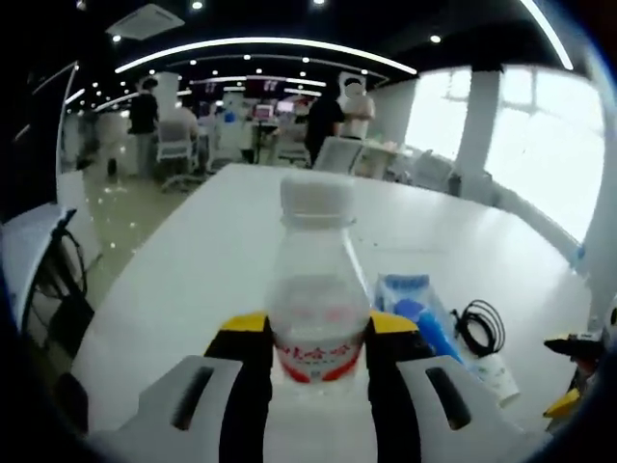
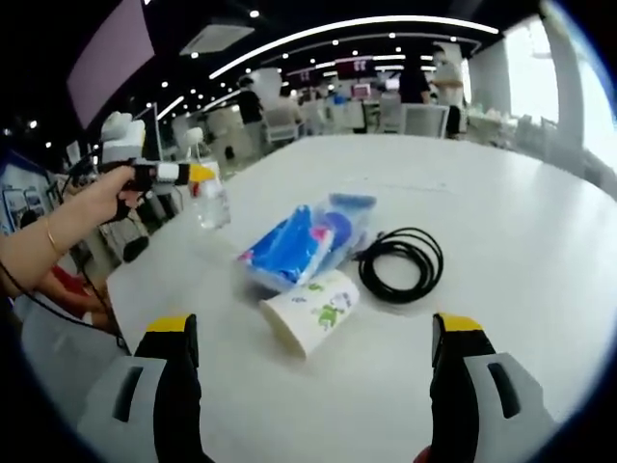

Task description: Arrange the tabletop items into an orderly group along one side of the table until the central work area is clear of visible clutter.

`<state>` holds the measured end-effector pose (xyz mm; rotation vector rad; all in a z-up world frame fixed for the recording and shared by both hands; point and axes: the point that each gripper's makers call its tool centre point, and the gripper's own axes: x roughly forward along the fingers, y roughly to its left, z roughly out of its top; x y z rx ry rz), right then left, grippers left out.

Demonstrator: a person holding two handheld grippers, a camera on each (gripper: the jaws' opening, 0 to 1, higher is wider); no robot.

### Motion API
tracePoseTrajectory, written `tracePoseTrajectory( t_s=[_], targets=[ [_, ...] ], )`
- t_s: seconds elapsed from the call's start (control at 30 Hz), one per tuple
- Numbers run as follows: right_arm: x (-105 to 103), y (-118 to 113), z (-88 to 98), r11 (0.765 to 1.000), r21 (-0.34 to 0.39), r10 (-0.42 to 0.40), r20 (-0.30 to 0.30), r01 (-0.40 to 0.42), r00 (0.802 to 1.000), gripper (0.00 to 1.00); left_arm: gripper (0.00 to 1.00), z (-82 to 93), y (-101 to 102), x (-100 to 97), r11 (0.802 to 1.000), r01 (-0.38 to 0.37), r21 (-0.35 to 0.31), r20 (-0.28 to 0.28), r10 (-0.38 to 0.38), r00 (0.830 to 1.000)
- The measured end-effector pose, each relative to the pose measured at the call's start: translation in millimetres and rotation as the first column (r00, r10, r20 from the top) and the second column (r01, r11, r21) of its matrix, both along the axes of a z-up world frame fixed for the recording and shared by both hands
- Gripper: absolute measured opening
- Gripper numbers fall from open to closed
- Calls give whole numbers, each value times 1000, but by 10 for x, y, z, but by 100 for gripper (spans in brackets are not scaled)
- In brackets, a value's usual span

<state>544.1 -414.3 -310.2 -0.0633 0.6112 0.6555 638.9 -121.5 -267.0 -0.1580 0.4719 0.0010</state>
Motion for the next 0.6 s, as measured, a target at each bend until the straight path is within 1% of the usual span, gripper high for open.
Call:
tracePoseTrajectory(
  t_s=[0.13, 0.3, 0.43, 0.6],
  targets=[
    [1, -18, -26, 1000, -9, -3, -6, 3, 1000, 100, 34, 8, 17, 56, 1000, 9, 17, 7, -9, 1000],
    [2, -42, -58, 1000, -13, -9, -16, 9, 1000, 100, 34, 5, 83, 177, 1000, 6, 15, 17, -7, 1000],
    [-3, -74, -98, 999, -45, -9, -13, 9, 1000, 100, 34, -16, 139, 256, 999, 12, 36, 14, -13, 1000],
    [-13, -93, -128, 999, -45, -12, -25, 11, 1000, 100, 34, -37, 218, 347, 999, 14, 48, 19, -15, 1000]
  ],
)
